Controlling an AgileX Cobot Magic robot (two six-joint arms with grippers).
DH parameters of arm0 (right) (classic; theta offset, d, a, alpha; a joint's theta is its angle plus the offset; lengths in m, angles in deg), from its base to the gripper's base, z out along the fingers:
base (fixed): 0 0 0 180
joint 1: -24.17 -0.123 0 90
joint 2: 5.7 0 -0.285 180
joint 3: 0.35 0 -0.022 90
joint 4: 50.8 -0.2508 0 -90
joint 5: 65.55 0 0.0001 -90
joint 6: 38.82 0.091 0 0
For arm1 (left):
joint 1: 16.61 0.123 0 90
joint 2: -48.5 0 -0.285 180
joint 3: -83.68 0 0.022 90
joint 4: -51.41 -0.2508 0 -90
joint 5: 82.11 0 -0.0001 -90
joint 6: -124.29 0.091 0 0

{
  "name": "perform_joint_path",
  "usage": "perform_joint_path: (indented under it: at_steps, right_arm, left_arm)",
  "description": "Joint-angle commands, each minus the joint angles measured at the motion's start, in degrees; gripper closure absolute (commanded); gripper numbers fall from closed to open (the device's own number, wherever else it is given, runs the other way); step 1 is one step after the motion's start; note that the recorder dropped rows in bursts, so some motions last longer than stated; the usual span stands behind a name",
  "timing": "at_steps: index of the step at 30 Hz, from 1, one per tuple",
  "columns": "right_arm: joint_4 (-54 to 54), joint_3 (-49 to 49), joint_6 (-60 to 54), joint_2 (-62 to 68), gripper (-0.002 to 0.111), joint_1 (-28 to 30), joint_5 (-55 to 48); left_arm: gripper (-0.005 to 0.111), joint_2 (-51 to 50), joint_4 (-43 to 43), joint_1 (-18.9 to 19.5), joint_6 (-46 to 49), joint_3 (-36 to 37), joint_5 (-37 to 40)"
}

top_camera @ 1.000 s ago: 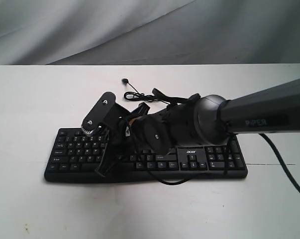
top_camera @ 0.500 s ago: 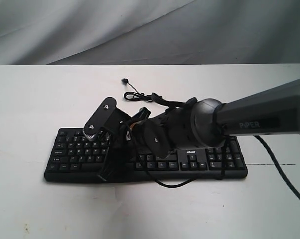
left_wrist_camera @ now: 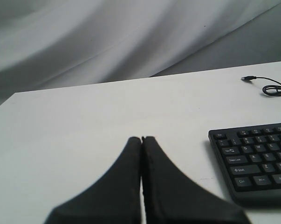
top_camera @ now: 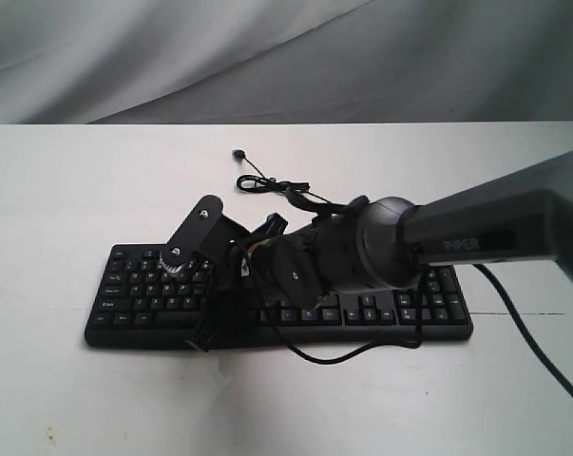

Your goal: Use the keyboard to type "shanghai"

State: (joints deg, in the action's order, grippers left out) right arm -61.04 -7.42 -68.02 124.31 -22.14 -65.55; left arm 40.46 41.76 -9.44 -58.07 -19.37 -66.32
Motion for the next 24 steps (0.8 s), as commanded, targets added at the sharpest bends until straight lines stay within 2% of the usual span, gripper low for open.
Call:
perform_joint_path:
  at_steps: [1,7,24]
  right_arm:
    - [0.42,-0.05,-0.37,-1.88,0.108,0.09,-0.61]
    - [1.25,2.3,-0.37,-3.13,0.108,-0.49,-2.38]
    - [1.56,21.26,-0.37,8.31,0.108,-5.72,-8.54]
  left_arm:
    - [0.107,0.25,0.1,-0.42,-0.25,0.26,-0.57]
    - [0.107,0.25,0.1,-0.42,-0.25,0.26,-0.57]
    - [0.107,0.25,0.1,-0.42,-0.25,0.26,-0.57]
